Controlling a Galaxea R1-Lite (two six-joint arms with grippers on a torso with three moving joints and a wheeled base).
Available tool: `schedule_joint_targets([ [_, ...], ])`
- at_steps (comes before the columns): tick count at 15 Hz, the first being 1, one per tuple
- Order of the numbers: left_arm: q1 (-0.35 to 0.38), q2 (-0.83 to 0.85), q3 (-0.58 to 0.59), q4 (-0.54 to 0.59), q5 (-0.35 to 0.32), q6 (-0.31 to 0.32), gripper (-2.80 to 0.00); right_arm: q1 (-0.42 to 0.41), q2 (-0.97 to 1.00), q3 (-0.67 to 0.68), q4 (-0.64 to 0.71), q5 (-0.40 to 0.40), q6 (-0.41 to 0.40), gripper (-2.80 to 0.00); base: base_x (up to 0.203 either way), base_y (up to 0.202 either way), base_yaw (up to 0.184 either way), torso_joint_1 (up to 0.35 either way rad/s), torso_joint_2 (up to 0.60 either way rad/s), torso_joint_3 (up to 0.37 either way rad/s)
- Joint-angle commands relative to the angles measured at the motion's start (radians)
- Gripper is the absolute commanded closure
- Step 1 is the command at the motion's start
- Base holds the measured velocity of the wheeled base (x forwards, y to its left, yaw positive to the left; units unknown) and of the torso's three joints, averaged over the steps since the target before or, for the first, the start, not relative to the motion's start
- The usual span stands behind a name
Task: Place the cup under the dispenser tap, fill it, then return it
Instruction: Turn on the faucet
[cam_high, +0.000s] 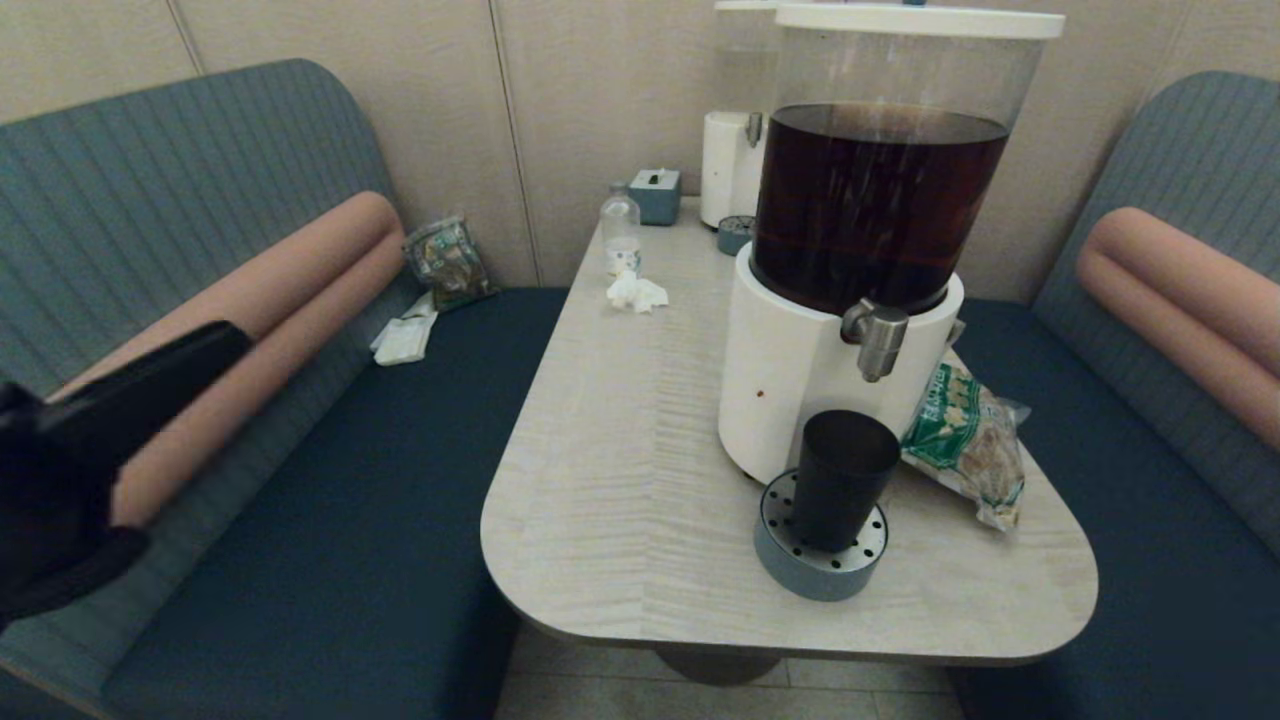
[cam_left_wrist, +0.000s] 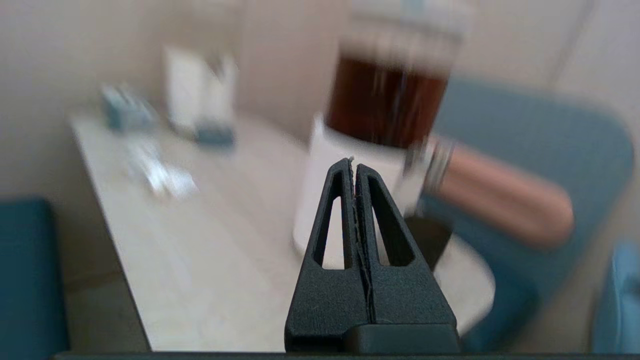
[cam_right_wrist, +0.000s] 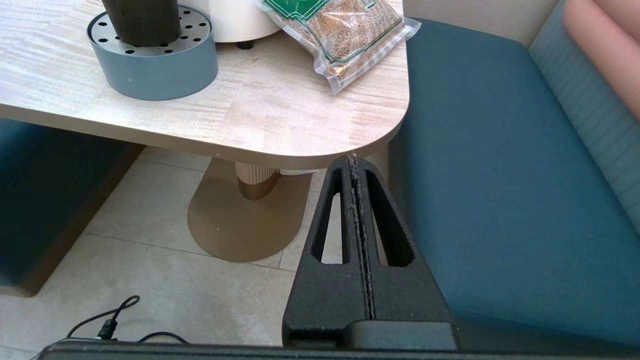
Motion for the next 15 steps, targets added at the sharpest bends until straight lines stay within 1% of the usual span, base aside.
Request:
schedule_joint_targets([
  [1, 0.066, -0.279, 0.020, 0.027, 0.027, -0.125, 0.00, 0.000, 0.000, 0.000, 0.000, 0.001, -0.001, 0.00, 0.000, 0.000, 0.000, 0.000, 0.00, 0.000],
  [2, 0.076, -0.369, 0.014, 0.082, 0.048, -0.166, 0.00, 0.000, 0.000, 0.000, 0.000, 0.001, -0.001, 0.00, 0.000, 0.000, 0.000, 0.000, 0.00, 0.000],
  [3, 0.082, -0.459, -0.002, 0.163, 0.069, -0.204, 0.00, 0.000, 0.000, 0.000, 0.000, 0.001, -0.001, 0.00, 0.000, 0.000, 0.000, 0.000, 0.00, 0.000],
  [4, 0.086, -0.554, -0.031, 0.273, 0.094, -0.252, 0.00, 0.000, 0.000, 0.000, -0.001, 0.001, -0.001, 0.00, 0.000, 0.000, 0.000, 0.000, 0.00, 0.000],
  [6, 0.088, -0.723, -0.139, 0.560, 0.140, -0.363, 0.00, 0.000, 0.000, 0.000, 0.000, 0.001, -0.001, 0.00, 0.000, 0.000, 0.000, 0.000, 0.00, 0.000],
  [7, 0.077, -0.783, -0.213, 0.704, 0.168, -0.415, 0.00, 0.000, 0.000, 0.000, 0.000, 0.001, -0.001, 0.00, 0.000, 0.000, 0.000, 0.000, 0.00, 0.000],
  [8, 0.044, -0.816, -0.252, 0.781, 0.203, -0.455, 0.00, 0.000, 0.000, 0.000, 0.000, 0.001, -0.001, 0.00, 0.000, 0.000, 0.000, 0.000, 0.00, 0.000],
  [9, -0.004, -0.830, -0.257, 0.795, 0.244, -0.460, 0.00, 0.000, 0.000, 0.001, 0.000, 0.001, -0.001, 0.00, 0.000, 0.000, 0.000, 0.000, 0.00, 0.000],
  [10, -0.045, -0.856, -0.251, 0.821, 0.292, -0.449, 0.00, 0.000, 0.000, 0.000, 0.000, 0.001, -0.001, 0.00, 0.000, 0.000, 0.000, 0.000, 0.00, 0.000],
  [11, -0.058, -0.890, -0.238, 0.860, 0.310, -0.420, 0.00, 0.000, 0.000, 0.002, 0.000, 0.001, -0.001, 0.00, 0.000, 0.000, 0.000, 0.000, 0.00, 0.000],
  [13, -0.063, -0.941, -0.186, 0.905, 0.317, -0.312, 0.00, 0.000, 0.000, 0.000, 0.000, 0.001, -0.001, 0.00, 0.000, 0.000, 0.000, 0.000, 0.00, 0.000],
  [14, -0.062, -0.958, -0.144, 0.907, 0.317, -0.200, 0.00, 0.000, 0.000, 0.001, 0.000, 0.001, -0.001, 0.00, 0.000, 0.000, 0.000, 0.000, 0.00, 0.000],
  [15, -0.060, -0.977, -0.097, 0.910, 0.317, -0.054, 0.00, 0.000, 0.000, 0.000, 0.000, 0.001, -0.001, 0.00, 0.000, 0.000, 0.000, 0.000, 0.00, 0.000],
])
